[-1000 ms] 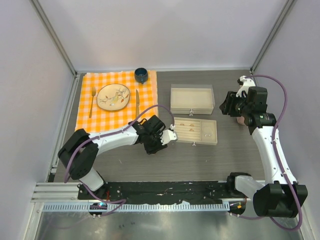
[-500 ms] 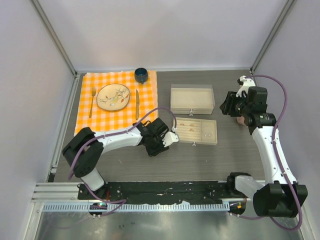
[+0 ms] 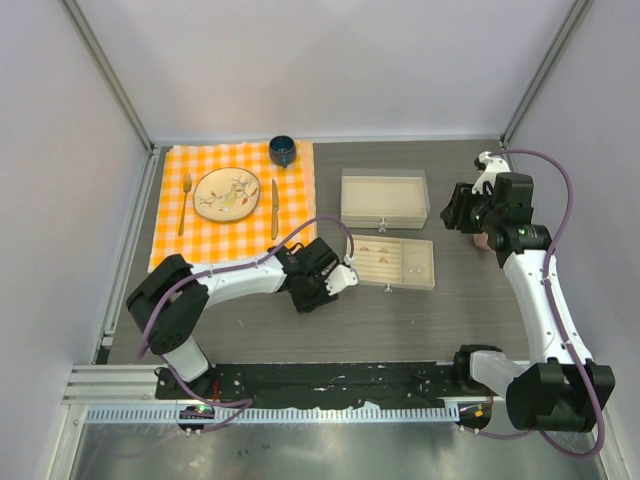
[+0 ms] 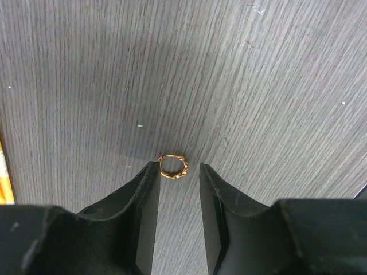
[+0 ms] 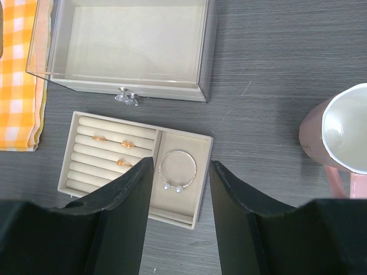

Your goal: Organize the mixed jewelry

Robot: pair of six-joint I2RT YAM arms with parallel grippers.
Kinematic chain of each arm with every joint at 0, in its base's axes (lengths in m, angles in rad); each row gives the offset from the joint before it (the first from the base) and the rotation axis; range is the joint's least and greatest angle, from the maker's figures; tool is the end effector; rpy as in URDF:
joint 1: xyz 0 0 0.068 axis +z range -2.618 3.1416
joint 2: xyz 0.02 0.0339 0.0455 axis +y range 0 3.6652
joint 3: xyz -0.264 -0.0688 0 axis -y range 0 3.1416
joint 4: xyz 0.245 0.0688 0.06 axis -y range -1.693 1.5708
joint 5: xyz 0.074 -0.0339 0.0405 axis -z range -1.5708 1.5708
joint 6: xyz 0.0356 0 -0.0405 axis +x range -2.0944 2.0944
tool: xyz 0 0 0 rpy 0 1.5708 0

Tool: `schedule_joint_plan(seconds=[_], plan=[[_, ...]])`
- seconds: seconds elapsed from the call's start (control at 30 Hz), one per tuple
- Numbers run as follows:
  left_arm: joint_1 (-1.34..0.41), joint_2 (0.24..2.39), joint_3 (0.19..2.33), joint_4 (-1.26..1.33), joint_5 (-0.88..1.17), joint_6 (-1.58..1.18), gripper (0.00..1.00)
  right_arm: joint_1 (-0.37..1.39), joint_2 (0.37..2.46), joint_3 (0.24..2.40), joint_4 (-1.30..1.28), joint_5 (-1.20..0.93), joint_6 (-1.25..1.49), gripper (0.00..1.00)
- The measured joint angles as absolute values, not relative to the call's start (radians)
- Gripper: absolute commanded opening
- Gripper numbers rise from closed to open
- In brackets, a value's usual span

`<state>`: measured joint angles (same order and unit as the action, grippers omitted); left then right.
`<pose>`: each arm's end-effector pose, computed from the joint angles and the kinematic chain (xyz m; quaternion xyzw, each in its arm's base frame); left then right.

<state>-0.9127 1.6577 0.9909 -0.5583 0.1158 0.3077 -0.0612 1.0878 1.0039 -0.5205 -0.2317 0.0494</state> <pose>0.1861 -0.2475 0.1692 0.5717 0.8003 -0.1056 0.1469 0.2360 -0.0063 0.3248 -0.0050 0.8812 0.0996 0.4621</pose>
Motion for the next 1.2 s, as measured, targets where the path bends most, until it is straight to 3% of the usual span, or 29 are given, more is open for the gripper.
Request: schedule_joint_plan(seconds=[1.2], plan=[[-0.934, 1.671, 0.981, -0.566, 0.097, 0.304, 0.28, -0.061, 1.089, 1.000, -0.521, -0.226, 0.042, 0.50]])
